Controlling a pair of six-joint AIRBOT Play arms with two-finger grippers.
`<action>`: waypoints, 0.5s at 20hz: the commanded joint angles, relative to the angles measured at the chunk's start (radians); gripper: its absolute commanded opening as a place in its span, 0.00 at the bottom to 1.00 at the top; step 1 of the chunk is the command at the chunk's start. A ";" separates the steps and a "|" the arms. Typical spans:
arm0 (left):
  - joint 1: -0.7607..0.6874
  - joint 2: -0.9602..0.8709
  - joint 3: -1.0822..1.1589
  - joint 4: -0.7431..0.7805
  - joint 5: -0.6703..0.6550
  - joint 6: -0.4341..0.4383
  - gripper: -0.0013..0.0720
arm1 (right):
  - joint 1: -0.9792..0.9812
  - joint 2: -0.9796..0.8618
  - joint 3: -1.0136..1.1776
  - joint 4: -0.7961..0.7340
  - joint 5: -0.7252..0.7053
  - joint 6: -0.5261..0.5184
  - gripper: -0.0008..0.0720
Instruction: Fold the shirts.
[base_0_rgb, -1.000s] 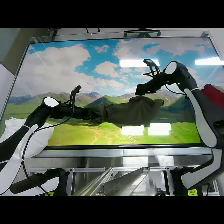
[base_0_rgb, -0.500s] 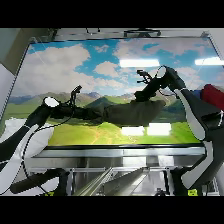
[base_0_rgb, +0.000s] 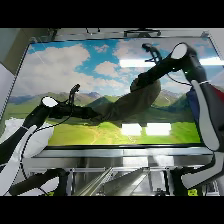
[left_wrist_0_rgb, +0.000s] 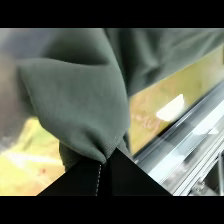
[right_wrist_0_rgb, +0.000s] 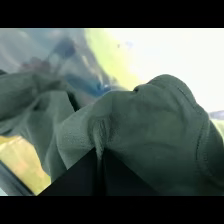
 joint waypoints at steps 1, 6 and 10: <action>0.070 0.103 0.043 -0.047 0.011 -0.001 0.04 | -0.049 0.159 0.017 -0.045 0.010 0.001 0.04; 0.189 0.317 0.109 -0.029 -0.027 -0.045 0.04 | -0.067 0.292 -0.015 -0.027 0.014 0.016 0.04; 0.154 0.377 0.007 -0.010 -0.024 -0.064 0.04 | -0.031 0.292 -0.165 0.031 0.021 0.016 0.04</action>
